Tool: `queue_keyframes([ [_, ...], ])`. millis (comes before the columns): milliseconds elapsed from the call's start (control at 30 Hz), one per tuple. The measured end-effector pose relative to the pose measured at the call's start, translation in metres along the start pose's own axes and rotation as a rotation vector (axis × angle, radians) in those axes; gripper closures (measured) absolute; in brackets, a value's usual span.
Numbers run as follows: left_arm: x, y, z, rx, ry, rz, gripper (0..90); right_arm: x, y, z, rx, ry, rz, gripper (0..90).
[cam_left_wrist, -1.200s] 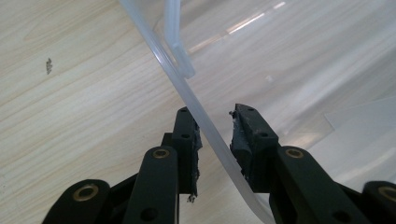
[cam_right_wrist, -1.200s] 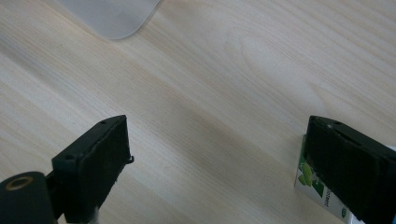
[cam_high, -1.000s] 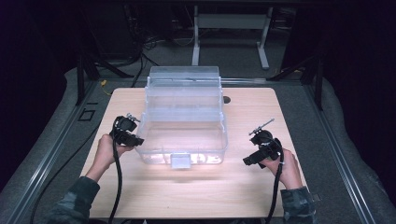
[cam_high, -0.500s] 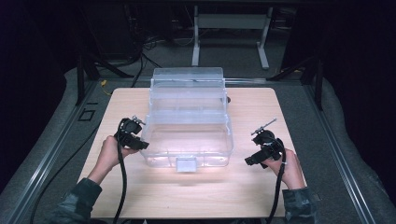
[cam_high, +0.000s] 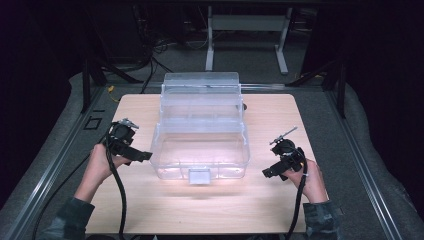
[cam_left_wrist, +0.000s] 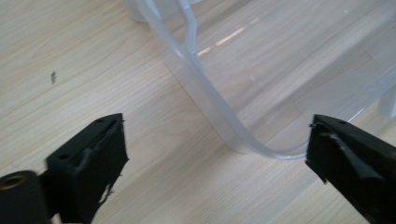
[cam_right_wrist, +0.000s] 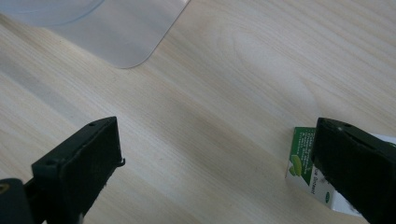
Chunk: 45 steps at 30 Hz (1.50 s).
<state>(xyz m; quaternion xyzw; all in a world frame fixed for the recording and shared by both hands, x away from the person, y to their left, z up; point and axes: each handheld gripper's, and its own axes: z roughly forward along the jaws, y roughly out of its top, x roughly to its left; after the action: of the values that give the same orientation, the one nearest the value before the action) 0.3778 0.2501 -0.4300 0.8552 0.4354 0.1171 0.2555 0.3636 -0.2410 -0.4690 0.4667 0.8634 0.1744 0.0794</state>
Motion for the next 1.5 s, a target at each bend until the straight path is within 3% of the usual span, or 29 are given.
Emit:
queue_keyframes([
  [167, 0.002, -0.016, 0.001, 0.016, 0.018, -0.007, 0.1, -0.004, -0.002, -0.004, 0.003, -0.013, 0.017, 0.6],
  [267, 0.005, -0.024, 0.004, 0.036, 0.004, -0.027, 0.1, -0.006, -0.003, -0.007, -0.005, -0.013, 0.021, 0.6],
  [367, 0.013, -0.042, 0.010, 0.017, -0.009, -0.095, 0.1, -0.011, -0.006, -0.013, -0.018, -0.006, 0.029, 1.3],
  [433, 0.015, -0.048, 0.013, 0.016, -0.005, -0.116, 0.1, -0.013, -0.008, -0.017, -0.014, -0.039, 0.033, 2.1],
  [500, 0.014, -0.052, 0.017, 0.063, 0.009, -0.100, 0.1, -0.018, -0.010, -0.020, -0.029, -0.015, 0.043, 2.1],
  [567, 0.014, -0.055, 0.017, 0.056, 0.003, -0.104, 0.1, -0.019, -0.011, -0.022, -0.028, -0.035, 0.049, 2.1],
  [633, 0.015, -0.059, 0.022, 0.071, 0.001, -0.104, 0.1, -0.025, -0.013, -0.025, -0.039, -0.013, 0.060, 2.1],
  [667, 0.016, -0.061, 0.028, 0.094, 0.006, -0.096, 0.1, -0.027, -0.015, -0.027, -0.028, -0.076, 0.070, 2.1],
  [700, 0.016, -0.062, 0.031, 0.100, 0.005, -0.102, 0.1, -0.031, -0.016, -0.027, -0.035, -0.049, 0.079, 2.0],
  [833, 0.014, -0.065, 0.039, 0.126, -0.012, -0.088, 0.1, -0.040, -0.019, -0.025, -0.019, -0.096, 0.108, 0.0],
  [867, 0.014, -0.065, 0.039, 0.126, -0.017, -0.084, 0.1, -0.045, -0.019, -0.024, -0.023, -0.071, 0.113, 0.0],
  [933, 0.014, -0.066, 0.039, 0.123, -0.023, -0.084, 0.1, -0.050, -0.020, -0.021, -0.012, -0.088, 0.124, 0.0],
  [1133, 0.014, -0.067, 0.042, 0.127, -0.027, -0.085, 0.1, -0.068, -0.022, -0.006, 0.030, -0.041, 0.153, 0.6],
  [1200, 0.014, -0.068, 0.046, 0.139, -0.029, -0.081, 0.1, -0.075, -0.021, 0.000, 0.033, -0.037, 0.166, 8.1],
  [1467, 0.014, -0.069, 0.048, 0.149, -0.028, -0.081, 0.1, -0.083, -0.015, 0.012, 0.067, -0.048, 0.168, 15.8],
  [1500, 0.014, -0.069, 0.048, 0.147, -0.029, -0.079, 0.1, -0.083, -0.014, 0.014, 0.072, -0.051, 0.170, 20.0],
])
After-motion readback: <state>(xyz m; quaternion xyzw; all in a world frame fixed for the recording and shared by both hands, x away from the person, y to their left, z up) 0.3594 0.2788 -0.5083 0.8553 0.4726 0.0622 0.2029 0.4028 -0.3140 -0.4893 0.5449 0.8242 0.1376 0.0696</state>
